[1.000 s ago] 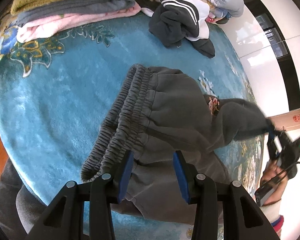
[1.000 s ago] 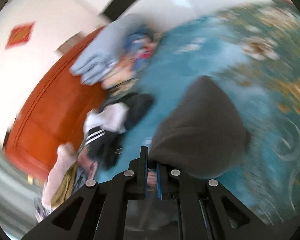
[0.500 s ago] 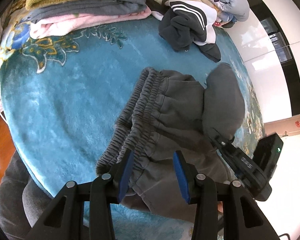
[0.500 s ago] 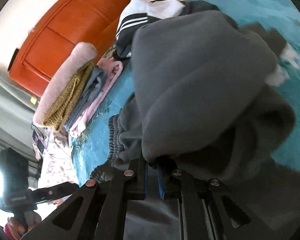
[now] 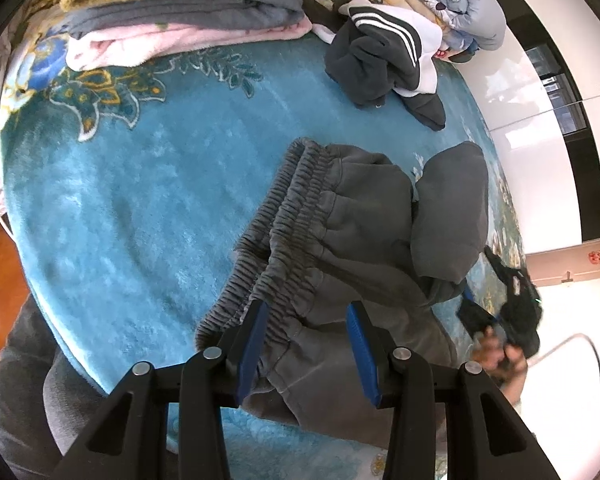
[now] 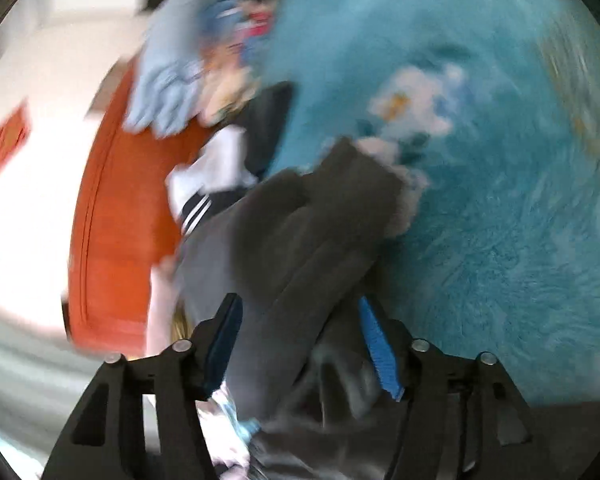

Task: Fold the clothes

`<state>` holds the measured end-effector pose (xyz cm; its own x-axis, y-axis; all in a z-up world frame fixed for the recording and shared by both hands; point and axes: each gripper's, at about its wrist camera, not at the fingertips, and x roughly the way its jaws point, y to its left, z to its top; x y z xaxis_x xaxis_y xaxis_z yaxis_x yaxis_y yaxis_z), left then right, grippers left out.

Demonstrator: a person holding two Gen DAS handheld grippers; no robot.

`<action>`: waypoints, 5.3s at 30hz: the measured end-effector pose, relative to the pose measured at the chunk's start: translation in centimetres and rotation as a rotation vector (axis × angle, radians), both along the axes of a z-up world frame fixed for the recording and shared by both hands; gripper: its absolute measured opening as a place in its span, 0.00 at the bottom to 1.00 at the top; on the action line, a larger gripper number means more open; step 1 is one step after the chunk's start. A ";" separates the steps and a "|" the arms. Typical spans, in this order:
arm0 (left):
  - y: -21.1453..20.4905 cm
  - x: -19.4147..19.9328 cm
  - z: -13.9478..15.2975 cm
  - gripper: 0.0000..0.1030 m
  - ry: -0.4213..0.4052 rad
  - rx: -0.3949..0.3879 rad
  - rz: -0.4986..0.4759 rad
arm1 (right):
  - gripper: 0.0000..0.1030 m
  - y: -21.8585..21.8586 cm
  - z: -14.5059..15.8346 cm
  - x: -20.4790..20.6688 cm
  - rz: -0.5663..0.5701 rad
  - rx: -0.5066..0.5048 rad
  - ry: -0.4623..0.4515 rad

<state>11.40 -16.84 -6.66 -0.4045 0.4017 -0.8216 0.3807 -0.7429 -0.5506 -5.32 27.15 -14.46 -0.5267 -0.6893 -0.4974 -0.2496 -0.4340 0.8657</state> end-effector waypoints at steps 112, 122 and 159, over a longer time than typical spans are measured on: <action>-2.1 -4.8 -3.9 0.27 -0.161 0.655 0.507 | 0.05 30.3 13.3 8.0 -0.458 0.309 -0.195; -2.8 -4.9 -5.4 0.53 -0.111 0.521 0.451 | 0.08 29.0 9.2 1.5 -0.446 0.315 -0.233; -1.5 -5.0 -6.0 0.40 -0.067 0.141 0.362 | 0.35 32.0 1.6 7.7 -0.582 0.207 -0.153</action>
